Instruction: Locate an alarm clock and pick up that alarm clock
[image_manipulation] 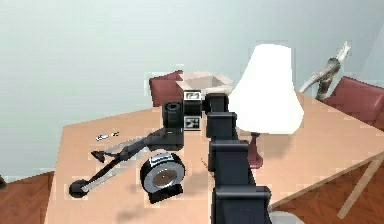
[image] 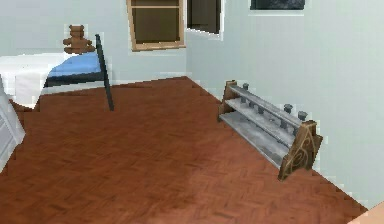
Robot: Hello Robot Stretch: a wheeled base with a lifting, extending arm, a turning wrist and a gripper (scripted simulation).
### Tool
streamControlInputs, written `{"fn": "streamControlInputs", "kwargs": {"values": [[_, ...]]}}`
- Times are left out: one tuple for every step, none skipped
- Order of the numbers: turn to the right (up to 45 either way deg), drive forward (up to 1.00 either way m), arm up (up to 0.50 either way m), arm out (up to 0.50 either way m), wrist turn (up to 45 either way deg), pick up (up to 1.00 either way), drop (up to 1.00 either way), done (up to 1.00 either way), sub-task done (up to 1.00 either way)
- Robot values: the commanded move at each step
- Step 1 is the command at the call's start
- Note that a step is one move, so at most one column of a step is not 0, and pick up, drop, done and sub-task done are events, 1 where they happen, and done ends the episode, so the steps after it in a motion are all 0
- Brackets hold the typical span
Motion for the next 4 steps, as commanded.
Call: {"fn": "streamControlInputs", "kwargs": {"values": [[0.0,0.00,0.00,0.00,45.0,0.00,0.00,0.00,0.00],[0.0,0.00,0.00,0.00,6.0,0.00,0.00,0.00,0.00],[0.0,0.00,-0.30,0.00,0.0,0.00,0.00,0.00,0.00],[0.0,0.00,0.00,0.00,0.0,1.00,0.00,0.00,0.00]]}}
